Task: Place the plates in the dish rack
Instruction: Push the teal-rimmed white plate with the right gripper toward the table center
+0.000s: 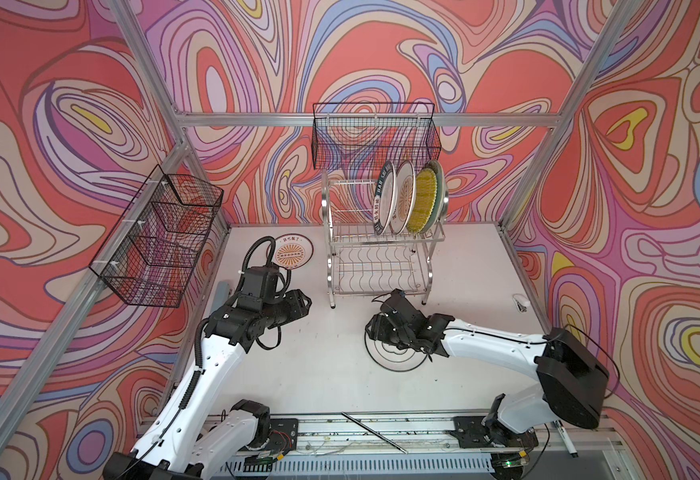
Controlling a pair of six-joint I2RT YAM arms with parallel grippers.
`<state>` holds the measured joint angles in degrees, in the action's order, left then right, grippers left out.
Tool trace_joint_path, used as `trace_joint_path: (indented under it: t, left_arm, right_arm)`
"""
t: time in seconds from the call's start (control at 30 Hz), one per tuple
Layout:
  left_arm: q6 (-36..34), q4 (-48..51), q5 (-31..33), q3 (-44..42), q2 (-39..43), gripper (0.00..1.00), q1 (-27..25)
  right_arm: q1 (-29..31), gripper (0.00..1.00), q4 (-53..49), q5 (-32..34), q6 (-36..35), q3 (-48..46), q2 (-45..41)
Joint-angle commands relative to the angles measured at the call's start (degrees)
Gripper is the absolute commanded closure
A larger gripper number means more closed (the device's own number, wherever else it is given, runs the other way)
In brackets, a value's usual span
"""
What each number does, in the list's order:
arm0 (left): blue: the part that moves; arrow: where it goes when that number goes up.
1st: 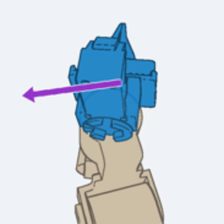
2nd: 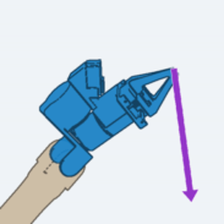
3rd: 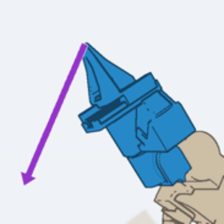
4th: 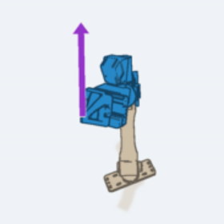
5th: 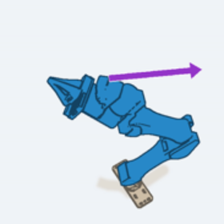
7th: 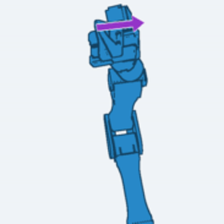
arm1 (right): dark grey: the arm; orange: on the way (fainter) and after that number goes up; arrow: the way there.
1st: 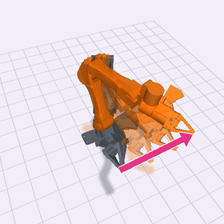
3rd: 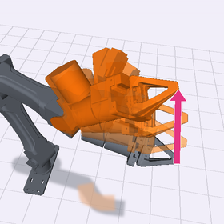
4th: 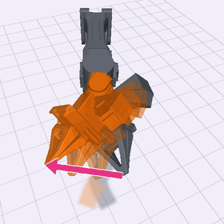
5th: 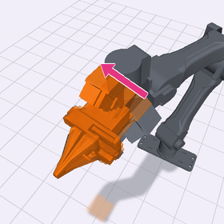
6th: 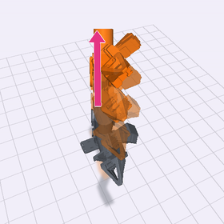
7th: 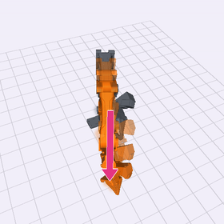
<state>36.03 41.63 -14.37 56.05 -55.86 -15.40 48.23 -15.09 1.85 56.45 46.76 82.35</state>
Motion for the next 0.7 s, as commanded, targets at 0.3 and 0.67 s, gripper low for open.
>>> trace_joint_path:
  t: [0.3, 0.67]
  left_arm:
    - [-1.1, -1.9, -2.7, -0.2, 0.6, 0.47, -0.8]
    - [-2.2, -2.5, -3.7, 1.3, -1.2, 0.47, -2.4]
  right_arm:
    - [-15.0, 0.34, -11.5, -3.1, -3.4, -13.3, -18.2]
    - [-21.4, 0.4, -5.4, -10.1, -5.6, -19.8, -18.1]
